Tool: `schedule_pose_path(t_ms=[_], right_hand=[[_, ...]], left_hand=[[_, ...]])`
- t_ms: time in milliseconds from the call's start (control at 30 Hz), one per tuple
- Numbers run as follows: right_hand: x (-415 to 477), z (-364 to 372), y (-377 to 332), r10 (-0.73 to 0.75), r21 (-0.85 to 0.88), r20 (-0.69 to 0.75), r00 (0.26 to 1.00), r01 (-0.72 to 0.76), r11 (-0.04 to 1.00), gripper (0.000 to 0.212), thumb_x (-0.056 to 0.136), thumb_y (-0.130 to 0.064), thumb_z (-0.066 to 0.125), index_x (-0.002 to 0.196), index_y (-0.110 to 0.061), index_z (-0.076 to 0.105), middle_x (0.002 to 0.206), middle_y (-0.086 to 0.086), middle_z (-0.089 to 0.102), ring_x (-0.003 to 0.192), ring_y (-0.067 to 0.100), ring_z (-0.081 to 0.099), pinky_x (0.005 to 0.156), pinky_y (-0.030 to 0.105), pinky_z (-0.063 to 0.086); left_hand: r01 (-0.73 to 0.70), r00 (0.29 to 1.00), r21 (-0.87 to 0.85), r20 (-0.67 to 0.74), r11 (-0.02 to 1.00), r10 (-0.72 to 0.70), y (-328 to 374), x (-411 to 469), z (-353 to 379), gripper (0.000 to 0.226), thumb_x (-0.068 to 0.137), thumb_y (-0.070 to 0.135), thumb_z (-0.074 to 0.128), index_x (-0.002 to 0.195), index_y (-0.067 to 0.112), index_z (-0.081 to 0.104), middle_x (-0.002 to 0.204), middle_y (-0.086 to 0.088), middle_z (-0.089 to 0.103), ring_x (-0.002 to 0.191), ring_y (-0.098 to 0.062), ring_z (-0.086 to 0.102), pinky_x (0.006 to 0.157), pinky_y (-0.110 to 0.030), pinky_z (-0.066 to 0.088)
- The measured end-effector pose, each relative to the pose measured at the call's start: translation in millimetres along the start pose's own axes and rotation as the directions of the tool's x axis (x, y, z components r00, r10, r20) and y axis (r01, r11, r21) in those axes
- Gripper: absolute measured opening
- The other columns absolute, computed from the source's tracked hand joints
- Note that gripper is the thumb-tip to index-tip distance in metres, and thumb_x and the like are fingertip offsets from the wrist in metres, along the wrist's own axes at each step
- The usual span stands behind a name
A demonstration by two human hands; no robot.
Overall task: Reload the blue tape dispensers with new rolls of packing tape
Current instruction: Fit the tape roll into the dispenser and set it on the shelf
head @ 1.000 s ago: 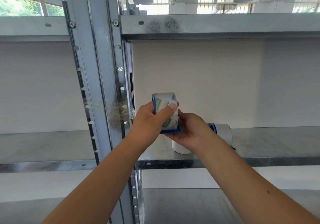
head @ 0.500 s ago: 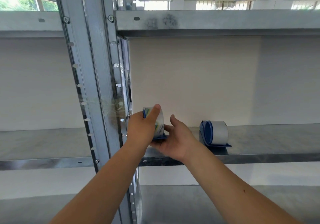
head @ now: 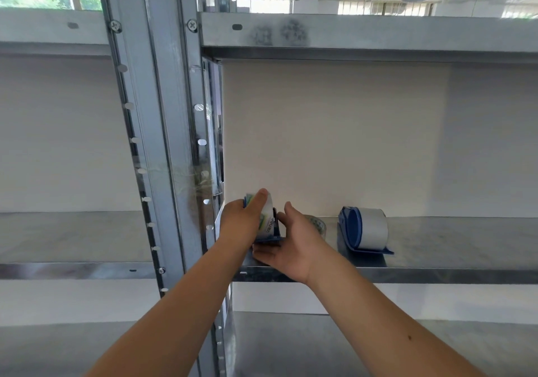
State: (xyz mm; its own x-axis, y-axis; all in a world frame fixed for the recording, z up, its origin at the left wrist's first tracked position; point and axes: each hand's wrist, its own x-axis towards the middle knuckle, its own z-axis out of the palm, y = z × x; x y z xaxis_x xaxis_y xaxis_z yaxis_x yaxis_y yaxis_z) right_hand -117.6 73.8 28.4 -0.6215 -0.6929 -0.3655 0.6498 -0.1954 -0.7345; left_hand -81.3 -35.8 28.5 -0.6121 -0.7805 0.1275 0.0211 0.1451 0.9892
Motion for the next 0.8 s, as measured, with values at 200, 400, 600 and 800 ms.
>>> schedule_pose_path(t_ms=[200,400,600,800], right_hand=[[-22.1,-15.0,-5.1,-0.003,-0.265,0.008,1.0,0.005,0.964,0.039,0.099,-0.059,0.055,0.107,-0.022,0.063,0.107,0.027,0.061,0.113,0.05,0.062,0.105,0.06,0.05],[-28.3,-33.1,-2.1,-0.182,-0.385,-0.069,0.981,0.142,0.912,0.045,0.098,-0.047,0.062,0.115,-0.005,0.065,0.069,0.01,0.062,0.052,0.023,0.061,0.051,0.03,0.053],[-18.7,-35.7,-5.5,-0.281,-0.335,-0.112,0.953,0.23,0.914,0.039,0.103,-0.038,0.058,0.104,-0.001,0.067,0.07,0.013,0.065,0.059,0.025,0.068,0.059,0.035,0.058],[-21.4,-34.2,-2.1,-0.262,-0.332,-0.111,0.959,0.213,0.919,0.042,0.103,-0.039,0.056,0.108,0.0,0.067,0.078,0.016,0.067,0.063,0.027,0.069,0.064,0.039,0.058]], left_hand=[[-0.054,0.998,0.026,0.038,0.998,0.053,-10.5,-4.0,-0.8,0.044,0.094,0.048,0.064,0.067,0.012,0.062,0.062,-0.002,0.065,0.056,-0.016,0.062,0.056,-0.023,0.047],[-0.072,0.997,0.039,0.025,0.997,0.071,-20.7,-13.1,-2.6,0.05,0.094,0.051,0.062,0.086,0.002,0.07,0.072,-0.01,0.065,0.058,-0.016,0.061,0.051,-0.021,0.049],[-0.176,0.983,0.091,-0.044,0.98,0.18,-26.4,-21.4,-2.0,0.067,0.092,0.06,0.058,0.076,-0.005,0.058,0.064,-0.018,0.058,0.057,-0.019,0.056,0.053,-0.03,0.048],[-0.209,0.968,0.076,-0.127,0.975,0.217,-34.9,-29.5,-2.2,0.041,0.092,0.063,0.056,0.092,0.023,0.065,0.083,0.001,0.07,0.076,-0.013,0.069,0.068,-0.036,0.06]])
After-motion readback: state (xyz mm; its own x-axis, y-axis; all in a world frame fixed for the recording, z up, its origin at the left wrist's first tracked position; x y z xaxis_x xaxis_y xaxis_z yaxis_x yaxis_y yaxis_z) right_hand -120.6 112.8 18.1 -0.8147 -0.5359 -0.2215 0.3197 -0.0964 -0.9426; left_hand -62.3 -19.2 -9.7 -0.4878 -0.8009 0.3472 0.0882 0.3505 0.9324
